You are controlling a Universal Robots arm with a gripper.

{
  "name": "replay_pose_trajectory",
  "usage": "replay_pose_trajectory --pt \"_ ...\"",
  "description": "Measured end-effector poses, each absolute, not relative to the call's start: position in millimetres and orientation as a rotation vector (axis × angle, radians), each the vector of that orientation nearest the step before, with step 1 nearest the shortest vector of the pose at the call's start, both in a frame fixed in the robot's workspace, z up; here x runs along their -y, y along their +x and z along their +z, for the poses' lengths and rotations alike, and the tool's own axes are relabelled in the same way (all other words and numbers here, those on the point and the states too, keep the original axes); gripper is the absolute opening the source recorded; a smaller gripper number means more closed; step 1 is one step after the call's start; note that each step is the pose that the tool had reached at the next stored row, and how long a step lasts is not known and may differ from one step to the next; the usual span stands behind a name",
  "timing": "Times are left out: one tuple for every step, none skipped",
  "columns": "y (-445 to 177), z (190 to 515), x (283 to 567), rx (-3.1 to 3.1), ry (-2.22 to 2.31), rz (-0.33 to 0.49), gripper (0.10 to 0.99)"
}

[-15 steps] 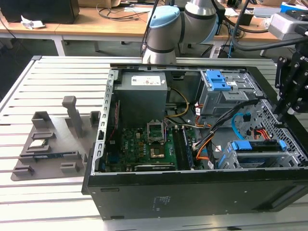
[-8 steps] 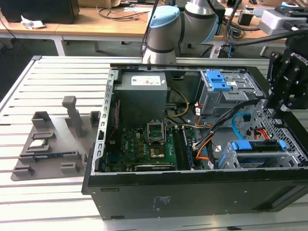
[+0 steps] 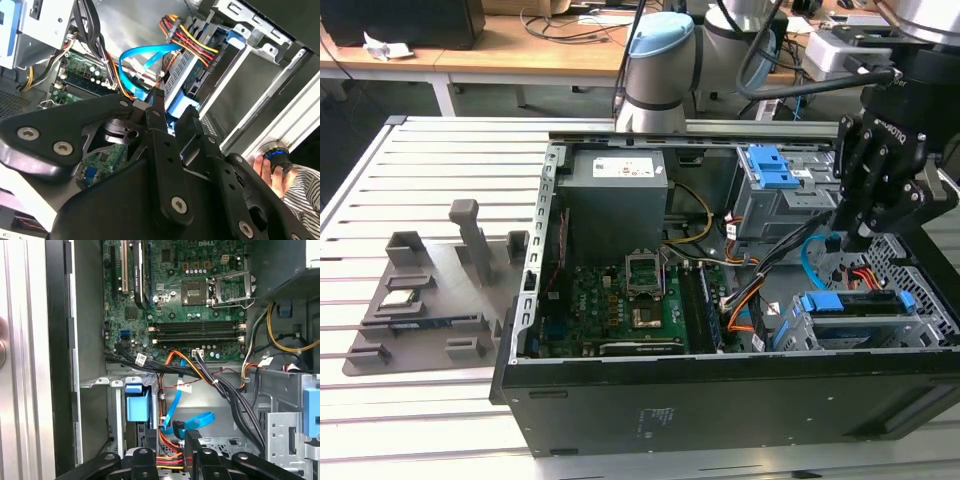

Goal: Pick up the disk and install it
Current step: 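Insert the second disk wire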

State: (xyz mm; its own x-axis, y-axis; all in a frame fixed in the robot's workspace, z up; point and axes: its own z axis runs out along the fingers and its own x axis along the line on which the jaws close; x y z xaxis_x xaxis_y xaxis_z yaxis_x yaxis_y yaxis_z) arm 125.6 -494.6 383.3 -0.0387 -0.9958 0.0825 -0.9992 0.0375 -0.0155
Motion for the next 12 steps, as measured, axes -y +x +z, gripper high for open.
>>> replay_pose_trajectory --pt "124 382 495 2.224 2.146 0.106 0.361" --pt "121 379 495 2.221 2.149 0.107 0.361" --pt "118 377 495 2.218 2.152 0.108 0.361" --pt "117 374 495 2.212 2.158 0.108 0.361" --pt "117 372 494 2.194 2.177 0.109 0.361" --pt "117 371 494 2.171 2.198 0.112 0.361" --pt "117 371 494 2.159 2.21 0.114 0.361" --pt "117 371 495 2.154 2.214 0.115 0.361" --pt "117 371 495 2.154 2.214 0.115 0.361" --pt "117 371 495 2.154 2.214 0.115 0.361" --pt "117 371 495 2.154 2.214 0.115 0.361" --pt "117 371 495 2.154 2.214 0.114 0.361"
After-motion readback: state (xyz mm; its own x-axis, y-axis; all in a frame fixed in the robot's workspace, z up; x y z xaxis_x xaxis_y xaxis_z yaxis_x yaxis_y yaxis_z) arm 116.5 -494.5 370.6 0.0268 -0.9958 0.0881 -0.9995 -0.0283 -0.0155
